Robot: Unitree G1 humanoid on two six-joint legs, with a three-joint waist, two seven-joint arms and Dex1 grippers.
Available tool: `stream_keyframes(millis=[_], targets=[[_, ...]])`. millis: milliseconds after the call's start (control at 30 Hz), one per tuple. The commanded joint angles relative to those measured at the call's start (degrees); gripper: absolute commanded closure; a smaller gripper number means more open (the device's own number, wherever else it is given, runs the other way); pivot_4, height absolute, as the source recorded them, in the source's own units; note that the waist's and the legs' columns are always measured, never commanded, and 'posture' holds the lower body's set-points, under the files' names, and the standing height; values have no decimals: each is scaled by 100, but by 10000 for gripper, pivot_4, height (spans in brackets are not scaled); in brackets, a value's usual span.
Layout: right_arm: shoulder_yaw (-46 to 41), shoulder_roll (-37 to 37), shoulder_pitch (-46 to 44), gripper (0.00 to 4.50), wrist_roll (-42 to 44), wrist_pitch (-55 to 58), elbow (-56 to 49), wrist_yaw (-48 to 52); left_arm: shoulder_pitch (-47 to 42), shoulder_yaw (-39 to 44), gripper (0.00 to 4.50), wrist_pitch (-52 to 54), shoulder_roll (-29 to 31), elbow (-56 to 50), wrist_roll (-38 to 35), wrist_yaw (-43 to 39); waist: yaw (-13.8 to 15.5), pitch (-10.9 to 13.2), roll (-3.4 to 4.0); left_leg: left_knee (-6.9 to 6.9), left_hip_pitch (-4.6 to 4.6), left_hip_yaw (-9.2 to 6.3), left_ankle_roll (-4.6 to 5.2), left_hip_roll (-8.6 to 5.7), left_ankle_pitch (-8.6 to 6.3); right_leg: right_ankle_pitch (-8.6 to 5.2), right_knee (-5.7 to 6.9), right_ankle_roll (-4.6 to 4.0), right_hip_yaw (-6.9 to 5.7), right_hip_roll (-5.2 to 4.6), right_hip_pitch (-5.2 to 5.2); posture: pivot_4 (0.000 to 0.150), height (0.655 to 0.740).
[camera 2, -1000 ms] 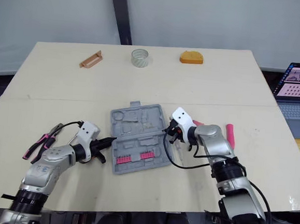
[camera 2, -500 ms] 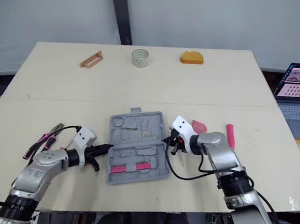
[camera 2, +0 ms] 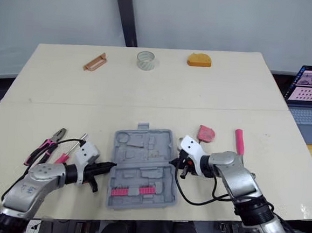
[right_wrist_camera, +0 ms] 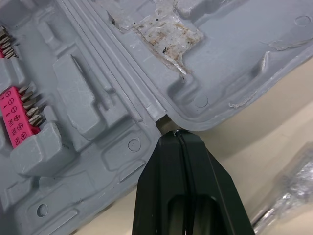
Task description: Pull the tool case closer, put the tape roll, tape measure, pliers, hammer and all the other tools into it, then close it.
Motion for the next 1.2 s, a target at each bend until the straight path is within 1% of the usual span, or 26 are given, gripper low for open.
stream_keyframes(millis=[33, 400, 800, 1200], targets=[[53, 9, 94, 44640, 264, 68, -479, 36, 185, -164, 45000, 71, 132, -284, -65, -180, 1, 0, 0, 0, 0, 0, 0, 0, 0, 0, 0, 0, 0, 0, 0, 1500, 7400], [245, -437, 481, 44640, 574, 231, -960, 261, 409, -233, 45000, 16, 369, -379, -49, -374, 12, 0, 0, -2, 0, 0, 0, 0, -1, -1, -4, -1, 0, 0, 2, 1500, 7400], [337, -613, 739, 44640, 694, 195, -1053, 300, 743, -422, 45000, -93, 545, -566, 0, -539, 22, 0, 0, -2, 0, 0, 2, 0, -2, -1, -7, -2, 0, 0, 5, 1500, 7400], [395, -801, 816, 44640, 870, 216, -1179, 388, 858, -532, 45000, -165, 672, -615, 31, -613, 29, 0, 0, -2, 1, 0, 2, 1, -3, -1, -10, -2, 0, 0, 7, 1500, 7400]])
